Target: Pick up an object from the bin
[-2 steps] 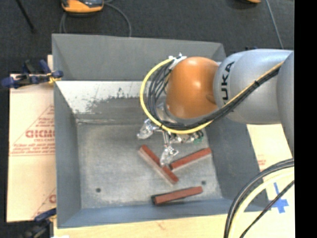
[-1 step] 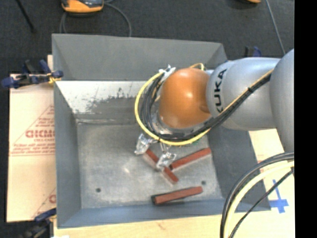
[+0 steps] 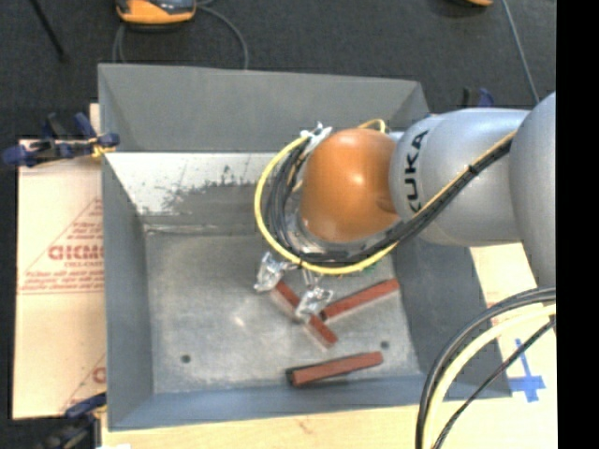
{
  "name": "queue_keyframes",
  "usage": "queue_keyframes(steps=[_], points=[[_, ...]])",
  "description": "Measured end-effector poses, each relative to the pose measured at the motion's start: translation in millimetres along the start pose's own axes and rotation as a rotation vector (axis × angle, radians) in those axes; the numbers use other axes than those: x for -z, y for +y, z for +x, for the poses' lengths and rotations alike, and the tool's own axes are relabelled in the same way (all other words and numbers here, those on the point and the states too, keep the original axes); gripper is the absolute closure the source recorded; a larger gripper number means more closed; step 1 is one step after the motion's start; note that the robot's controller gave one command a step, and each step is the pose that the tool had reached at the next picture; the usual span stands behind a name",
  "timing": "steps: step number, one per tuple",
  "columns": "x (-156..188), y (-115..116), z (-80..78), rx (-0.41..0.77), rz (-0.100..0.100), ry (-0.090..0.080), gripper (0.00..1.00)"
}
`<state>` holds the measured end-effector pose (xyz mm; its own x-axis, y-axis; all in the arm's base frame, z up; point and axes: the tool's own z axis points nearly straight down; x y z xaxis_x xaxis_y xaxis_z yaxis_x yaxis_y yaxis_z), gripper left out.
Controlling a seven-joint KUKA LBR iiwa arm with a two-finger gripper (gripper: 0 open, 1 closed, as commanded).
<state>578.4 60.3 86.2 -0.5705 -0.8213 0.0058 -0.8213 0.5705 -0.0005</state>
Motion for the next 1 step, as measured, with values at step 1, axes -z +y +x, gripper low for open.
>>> queue_keyframes(steps=[1], points=[[15.6, -38.7, 25.4, 0.005, 0.003, -0.014, 1.00]])
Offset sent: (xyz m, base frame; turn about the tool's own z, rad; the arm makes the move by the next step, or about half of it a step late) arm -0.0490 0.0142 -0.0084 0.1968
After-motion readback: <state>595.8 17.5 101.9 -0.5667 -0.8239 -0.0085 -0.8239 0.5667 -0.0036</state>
